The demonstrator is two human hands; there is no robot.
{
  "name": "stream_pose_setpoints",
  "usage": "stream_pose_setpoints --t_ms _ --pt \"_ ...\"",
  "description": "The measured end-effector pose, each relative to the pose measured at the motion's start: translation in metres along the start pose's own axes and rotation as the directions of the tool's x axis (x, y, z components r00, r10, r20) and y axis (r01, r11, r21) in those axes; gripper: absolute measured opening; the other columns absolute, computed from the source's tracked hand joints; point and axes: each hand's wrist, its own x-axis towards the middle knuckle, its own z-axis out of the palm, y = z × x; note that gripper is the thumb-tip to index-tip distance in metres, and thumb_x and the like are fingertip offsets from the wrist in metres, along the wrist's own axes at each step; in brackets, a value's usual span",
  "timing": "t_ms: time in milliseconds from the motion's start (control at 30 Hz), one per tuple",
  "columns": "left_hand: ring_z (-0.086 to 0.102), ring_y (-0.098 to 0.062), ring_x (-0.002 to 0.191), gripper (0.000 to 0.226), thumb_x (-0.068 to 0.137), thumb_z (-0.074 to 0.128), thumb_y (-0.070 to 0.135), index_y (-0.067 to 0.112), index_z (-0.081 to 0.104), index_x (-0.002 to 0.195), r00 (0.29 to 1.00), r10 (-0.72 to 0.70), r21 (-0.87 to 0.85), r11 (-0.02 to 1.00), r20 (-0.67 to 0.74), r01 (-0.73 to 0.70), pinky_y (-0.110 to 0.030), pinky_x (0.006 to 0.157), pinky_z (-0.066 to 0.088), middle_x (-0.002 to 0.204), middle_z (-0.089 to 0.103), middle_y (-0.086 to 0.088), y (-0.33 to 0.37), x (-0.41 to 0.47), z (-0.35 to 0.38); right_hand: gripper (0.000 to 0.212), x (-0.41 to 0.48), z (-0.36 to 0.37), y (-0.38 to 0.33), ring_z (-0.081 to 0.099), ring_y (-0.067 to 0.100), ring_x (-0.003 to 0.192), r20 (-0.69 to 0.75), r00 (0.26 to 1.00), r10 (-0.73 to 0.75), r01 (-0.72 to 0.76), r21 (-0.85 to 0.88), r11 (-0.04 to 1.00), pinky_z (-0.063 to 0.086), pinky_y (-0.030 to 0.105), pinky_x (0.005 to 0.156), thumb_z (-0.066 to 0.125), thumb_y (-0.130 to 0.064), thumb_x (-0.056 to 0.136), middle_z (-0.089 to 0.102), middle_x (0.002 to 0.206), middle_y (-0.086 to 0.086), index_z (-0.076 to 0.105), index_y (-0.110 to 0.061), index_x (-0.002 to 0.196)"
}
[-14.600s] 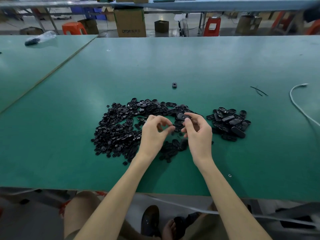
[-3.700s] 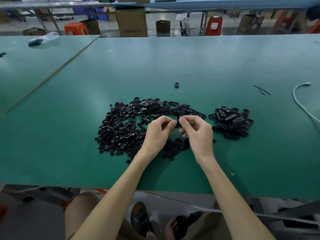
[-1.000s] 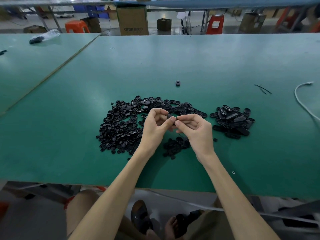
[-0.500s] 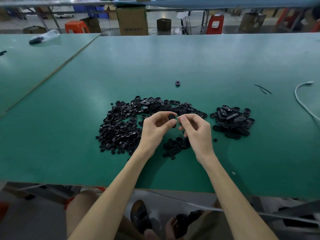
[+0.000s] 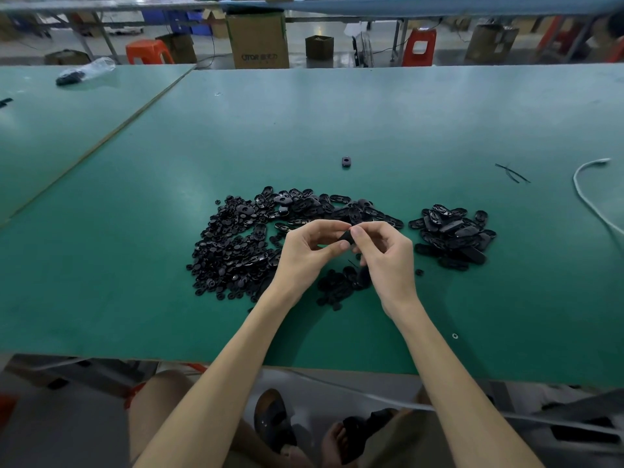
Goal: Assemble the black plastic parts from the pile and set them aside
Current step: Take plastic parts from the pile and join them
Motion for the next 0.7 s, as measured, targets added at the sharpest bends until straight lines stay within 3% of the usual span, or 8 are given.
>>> stream_pose_setpoints --t_ms 100,300,700 --pt "0.072 -0.009 0.100 0.029 0.089 0.078 0.002 0.013 0.074 0.115 1.000 0.007 -0.007 1.000 0.007 -0.007 -0.023 0.089 0.055 0.109 0.077 0.002 -0.0002 -0.0002 0.0002 0.007 0.0003 -0.0003 0.0010 0.064 0.010 0.066 -0.036 0.999 0.009 -0.009 -0.010 1.000 0.053 0.032 0.065 0.072 -0.024 0.099 0.072 0.072 -0.002 0.073 -0.023 0.092" --pt "0.072 -0.007 0.092 0.025 0.094 0.071 0.001 0.012 0.074 0.116 1.000 -0.012 -0.022 1.000 0.010 0.012 -0.016 0.077 0.052 0.106 0.077 0.005 -0.0002 0.0003 0.0016 0.009 0.0011 -0.0001 0.0023 0.062 0.009 0.059 -0.057 0.998 0.022 -0.022 0.007 1.000 0.050 0.025 0.055 0.072 -0.026 0.099 0.071 0.068 -0.003 0.072 -0.020 0.092" --pt "0.073 -0.009 0.083 0.020 0.097 0.067 0.004 0.011 0.074 0.115 0.999 -0.021 -0.017 1.000 0.027 0.022 -0.013 0.070 0.050 0.102 0.078 0.001 0.0011 -0.0007 0.0022 0.006 0.0000 0.0000 0.0023 0.072 0.011 0.067 -0.036 0.999 0.023 -0.021 0.034 0.999 0.051 0.023 0.054 0.073 -0.022 0.098 0.076 0.076 -0.003 0.073 -0.019 0.093"
